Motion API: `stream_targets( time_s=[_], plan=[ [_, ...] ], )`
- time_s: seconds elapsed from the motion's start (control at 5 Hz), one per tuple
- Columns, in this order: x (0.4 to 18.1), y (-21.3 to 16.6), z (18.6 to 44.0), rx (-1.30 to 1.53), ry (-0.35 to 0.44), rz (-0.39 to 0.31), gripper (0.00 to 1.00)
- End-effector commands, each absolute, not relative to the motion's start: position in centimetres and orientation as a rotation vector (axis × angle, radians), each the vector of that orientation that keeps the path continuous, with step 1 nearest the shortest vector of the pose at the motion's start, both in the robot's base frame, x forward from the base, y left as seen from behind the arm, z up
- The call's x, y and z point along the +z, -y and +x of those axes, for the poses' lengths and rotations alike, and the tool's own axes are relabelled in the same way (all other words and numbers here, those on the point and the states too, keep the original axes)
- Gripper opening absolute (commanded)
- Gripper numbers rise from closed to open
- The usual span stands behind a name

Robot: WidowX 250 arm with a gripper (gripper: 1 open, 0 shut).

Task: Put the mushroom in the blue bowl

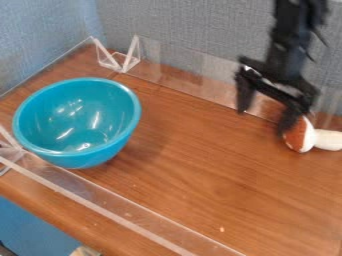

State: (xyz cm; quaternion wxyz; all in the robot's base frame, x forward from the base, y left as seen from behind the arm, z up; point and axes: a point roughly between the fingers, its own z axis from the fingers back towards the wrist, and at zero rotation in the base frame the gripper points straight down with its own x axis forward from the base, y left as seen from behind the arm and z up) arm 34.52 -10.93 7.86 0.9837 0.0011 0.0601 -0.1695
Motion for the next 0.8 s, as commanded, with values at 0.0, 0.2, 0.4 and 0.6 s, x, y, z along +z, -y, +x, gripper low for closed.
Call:
stream_targets(
  time_s=[0.0, 0.2, 0.4, 0.6],
  plan=[
    [9.1, 12.3, 38.0, -0.337, -0.036, -0.006, 1.00],
    [8.7, 12.0, 38.8, -0.300, -0.046, -0.004, 1.00],
    [8.0, 10.7, 39.7, -0.304, -0.050, -0.004, 1.00],
    [8.4, 9.4, 40.1, -0.315, -0.032, -0.014, 1.00]
  ],
)
